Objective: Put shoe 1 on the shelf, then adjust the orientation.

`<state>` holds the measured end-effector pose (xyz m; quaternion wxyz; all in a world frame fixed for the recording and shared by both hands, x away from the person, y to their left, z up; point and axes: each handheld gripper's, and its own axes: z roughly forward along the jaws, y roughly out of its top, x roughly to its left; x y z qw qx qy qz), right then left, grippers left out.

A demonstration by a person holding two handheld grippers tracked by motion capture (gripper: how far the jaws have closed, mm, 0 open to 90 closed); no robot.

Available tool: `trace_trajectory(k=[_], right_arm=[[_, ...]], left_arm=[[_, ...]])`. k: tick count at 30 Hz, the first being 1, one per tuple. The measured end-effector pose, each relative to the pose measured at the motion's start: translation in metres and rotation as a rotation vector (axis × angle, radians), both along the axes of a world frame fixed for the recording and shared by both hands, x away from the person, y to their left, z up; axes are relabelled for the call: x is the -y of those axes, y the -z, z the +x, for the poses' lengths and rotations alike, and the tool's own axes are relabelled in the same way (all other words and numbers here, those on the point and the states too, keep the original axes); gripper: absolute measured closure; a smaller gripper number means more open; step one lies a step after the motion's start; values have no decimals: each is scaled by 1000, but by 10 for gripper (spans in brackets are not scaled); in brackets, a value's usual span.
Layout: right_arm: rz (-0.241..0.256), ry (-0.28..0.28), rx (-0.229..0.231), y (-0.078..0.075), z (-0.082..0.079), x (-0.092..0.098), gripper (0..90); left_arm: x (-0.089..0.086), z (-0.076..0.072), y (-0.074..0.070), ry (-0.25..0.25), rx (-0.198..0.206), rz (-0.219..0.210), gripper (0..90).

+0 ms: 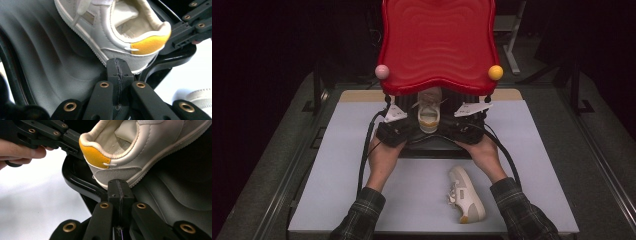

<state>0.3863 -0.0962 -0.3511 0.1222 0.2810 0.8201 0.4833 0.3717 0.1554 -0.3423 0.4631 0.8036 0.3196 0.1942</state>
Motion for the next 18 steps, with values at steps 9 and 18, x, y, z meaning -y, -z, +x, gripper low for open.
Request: trace_trajectory(k=[9, 18], right_arm=[[16, -35, -25, -13, -19, 18, 896], [31, -59, -36, -10, -38, 37, 896]], left_arm=[[-14, -21, -14, 91, -23, 11, 779], [-29, -48, -12, 169, -73, 23, 551]])
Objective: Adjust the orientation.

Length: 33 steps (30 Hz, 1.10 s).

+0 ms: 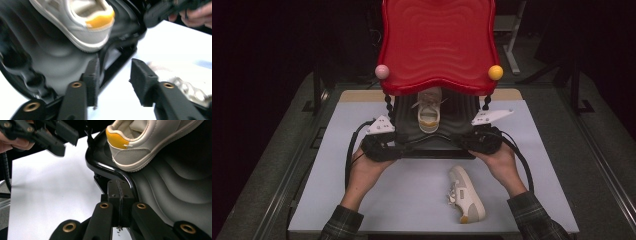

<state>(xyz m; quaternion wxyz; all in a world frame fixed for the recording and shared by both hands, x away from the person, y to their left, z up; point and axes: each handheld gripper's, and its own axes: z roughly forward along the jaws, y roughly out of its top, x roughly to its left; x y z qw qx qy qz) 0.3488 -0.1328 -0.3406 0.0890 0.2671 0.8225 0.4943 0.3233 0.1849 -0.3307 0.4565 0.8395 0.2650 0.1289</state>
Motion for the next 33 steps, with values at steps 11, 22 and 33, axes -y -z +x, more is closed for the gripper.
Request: trace_trajectory(k=[11, 22, 33], right_arm=[[-21, -42, -35, 10, -24, 20, 895], [-48, -58, -103, 33, -49, 40, 896], [-87, -86, -152, 49, -67, 38, 896]], left_arm=[[-24, -31, 36, 14, -46, 84, 328], [-69, -46, 86, -103, -69, 176, 137], [-93, -35, 118, -167, -98, 208, 130]])
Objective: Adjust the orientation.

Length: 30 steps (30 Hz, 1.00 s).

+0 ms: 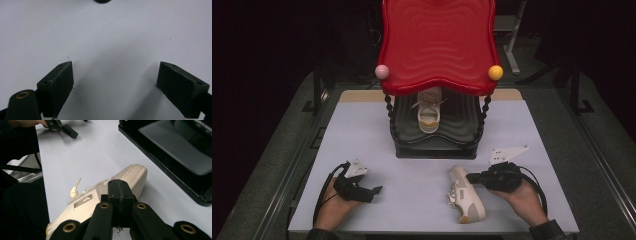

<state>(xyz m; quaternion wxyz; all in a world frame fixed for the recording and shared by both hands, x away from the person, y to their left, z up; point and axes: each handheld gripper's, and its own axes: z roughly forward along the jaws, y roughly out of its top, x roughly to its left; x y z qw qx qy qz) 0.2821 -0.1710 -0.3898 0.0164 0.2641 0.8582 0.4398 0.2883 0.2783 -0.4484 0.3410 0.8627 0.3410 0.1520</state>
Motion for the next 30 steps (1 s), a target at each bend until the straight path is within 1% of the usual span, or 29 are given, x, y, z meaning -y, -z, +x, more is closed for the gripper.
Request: trace_trajectory(k=[1, 3, 5, 10, 13, 20, 22, 25, 26, 28, 30], right_arm=[[-1, -1, -1, 1, 0, 0, 896], [0, -1, 2, 2, -2, 0, 896], [-1, 0, 2, 2, -2, 0, 896], [-2, 5, 5, 2, -2, 2, 897], [-3, 26, 1, 2, -2, 6, 897], [-2, 78, -7, 7, 0, 23, 896], [-13, 97, -7, 9, 2, 28, 896], [-43, 128, -10, 13, 3, 35, 897], [-63, 146, -23, 18, 5, 39, 897], [-69, 150, -28, 19, 6, 40, 897], [-91, 164, -44, 25, 10, 44, 897]], left_arm=[[-2, 0, 1, -2, -8, -16, 129], [-4, 0, 3, 2, 1, -28, 129], [-4, 0, 4, 3, 10, -34, 129], [-4, -1, 4, 3, 11, -34, 128], [-4, -1, 4, 4, 10, -34, 128], [-4, -1, 4, 2, 10, -37, 128], [-4, 0, 4, 2, 9, -38, 128], [-4, 0, 4, 2, 9, -38, 128], [-4, 0, 4, 3, 8, -38, 128], [-4, 0, 4, 3, 7, -38, 128], [-4, 0, 4, 3, 7, -38, 128]])
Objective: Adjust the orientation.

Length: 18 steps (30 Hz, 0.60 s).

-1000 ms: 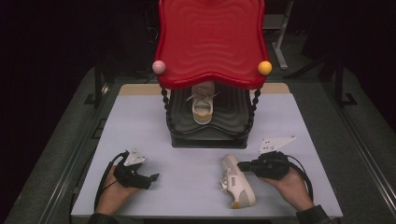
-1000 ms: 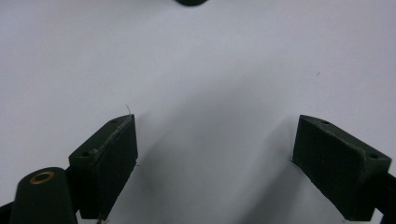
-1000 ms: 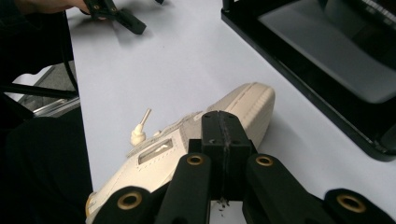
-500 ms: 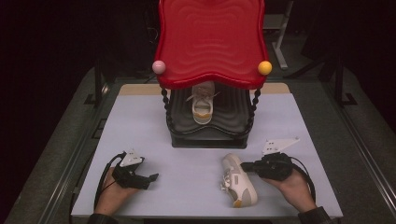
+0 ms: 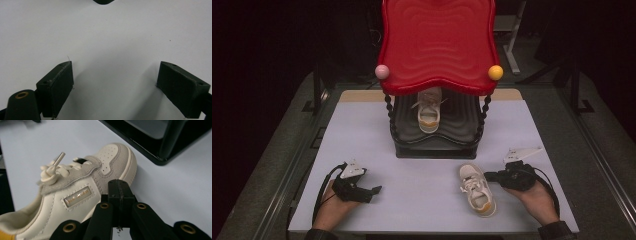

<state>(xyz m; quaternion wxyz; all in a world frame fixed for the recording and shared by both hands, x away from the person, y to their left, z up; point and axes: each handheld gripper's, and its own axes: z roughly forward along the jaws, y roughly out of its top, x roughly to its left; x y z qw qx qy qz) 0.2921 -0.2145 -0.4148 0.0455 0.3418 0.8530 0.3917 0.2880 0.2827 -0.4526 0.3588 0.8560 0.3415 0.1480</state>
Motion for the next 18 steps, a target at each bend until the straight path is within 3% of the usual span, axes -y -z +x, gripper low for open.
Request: trace_trajectory(k=[5, 8, 11, 18], right_arm=[[-43, 10, -23, 9, 5, 2, 896], [-43, 0, -47, 13, 8, 2, 895], [-58, -1, -40, 12, 7, 3, 895], [-36, 23, -18, 6, -7, 19, 895]], left_arm=[[0, 0, 0, 0, 0, 0, 128], [0, 0, 0, 0, 0, 0, 128], [0, 0, 0, 0, 0, 0, 128], [0, 0, 0, 0, 0, -1, 128]])
